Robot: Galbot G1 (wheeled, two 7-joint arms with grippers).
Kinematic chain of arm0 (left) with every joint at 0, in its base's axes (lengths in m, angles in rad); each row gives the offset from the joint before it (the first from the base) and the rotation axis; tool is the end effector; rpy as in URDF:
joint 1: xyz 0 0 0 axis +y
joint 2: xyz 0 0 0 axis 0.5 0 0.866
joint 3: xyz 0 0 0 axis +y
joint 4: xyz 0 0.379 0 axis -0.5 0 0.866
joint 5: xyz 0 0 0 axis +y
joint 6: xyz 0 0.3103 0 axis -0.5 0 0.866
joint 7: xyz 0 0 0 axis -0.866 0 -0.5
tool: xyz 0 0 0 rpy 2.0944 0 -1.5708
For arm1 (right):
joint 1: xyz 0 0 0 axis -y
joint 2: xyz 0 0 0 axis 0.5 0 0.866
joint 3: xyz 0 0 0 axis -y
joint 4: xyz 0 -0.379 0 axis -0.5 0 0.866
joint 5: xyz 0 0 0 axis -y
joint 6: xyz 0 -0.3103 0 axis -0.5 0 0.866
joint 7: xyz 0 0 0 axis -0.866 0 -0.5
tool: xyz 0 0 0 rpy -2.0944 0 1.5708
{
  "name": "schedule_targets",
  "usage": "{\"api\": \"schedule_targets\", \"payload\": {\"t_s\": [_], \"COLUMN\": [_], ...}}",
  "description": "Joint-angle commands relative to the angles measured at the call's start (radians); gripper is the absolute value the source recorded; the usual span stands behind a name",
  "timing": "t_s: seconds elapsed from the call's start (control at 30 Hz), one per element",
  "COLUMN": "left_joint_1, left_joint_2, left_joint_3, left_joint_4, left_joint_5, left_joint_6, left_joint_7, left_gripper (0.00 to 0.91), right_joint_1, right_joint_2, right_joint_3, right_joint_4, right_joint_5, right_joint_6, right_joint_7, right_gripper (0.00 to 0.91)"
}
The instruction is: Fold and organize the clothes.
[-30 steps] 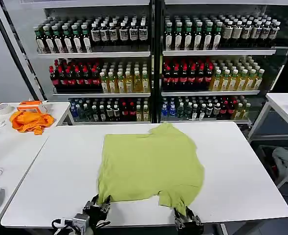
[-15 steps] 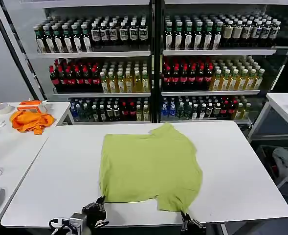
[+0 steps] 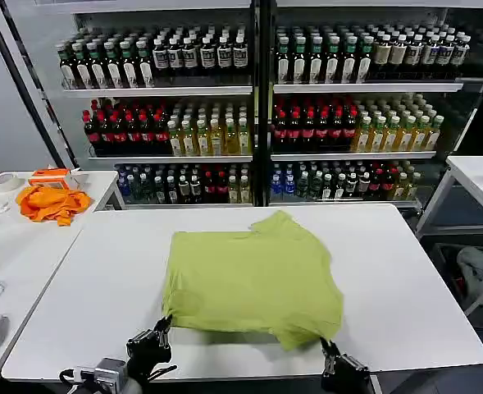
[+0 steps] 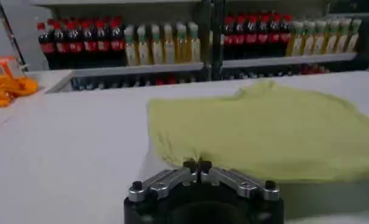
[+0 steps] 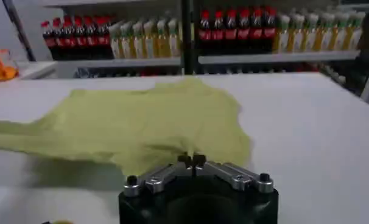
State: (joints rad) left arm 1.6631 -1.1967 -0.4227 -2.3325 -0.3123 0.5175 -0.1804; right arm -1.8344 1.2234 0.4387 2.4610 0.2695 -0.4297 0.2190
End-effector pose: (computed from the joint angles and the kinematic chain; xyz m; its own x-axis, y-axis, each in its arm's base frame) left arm 0.0889 0.0392 -0.2611 -0.8940 0.1504 0.4221 0.1686 0.9857 0.0057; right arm 0.0415 -0.0314 -0.2333 -0.9212 -0.1161 0.3714 -0.1218 0.9925 0.0081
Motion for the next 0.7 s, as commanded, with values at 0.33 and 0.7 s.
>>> {"api": "schedule_targets", "payload": {"t_s": [0.33, 0.7], "left_joint_1": [-0.151, -0.306], "left_joint_2": [0.051, 0.058], "left_joint_3": [0.038, 0.094], "left_joint_4": [0.142, 0.305], "left_joint_5": [-0.030, -0.037], "left_joint_6": [-0.010, -0.010], "left_joint_7": [-0.001, -0.001], "left_gripper": [0.020, 0.020], "right_joint_1": [0.364, 0.533], "right_joint_2": [-0.115, -0.135], "right_joint_3": [-0.030, -0.102], "right_joint_4": [-0.241, -0.390], "right_joint_5": [0.104, 0.123], "right_joint_6": [-0.035, -0.054], "right_joint_7": [0.005, 0.001], "right_gripper": [0.000, 0.000]}}
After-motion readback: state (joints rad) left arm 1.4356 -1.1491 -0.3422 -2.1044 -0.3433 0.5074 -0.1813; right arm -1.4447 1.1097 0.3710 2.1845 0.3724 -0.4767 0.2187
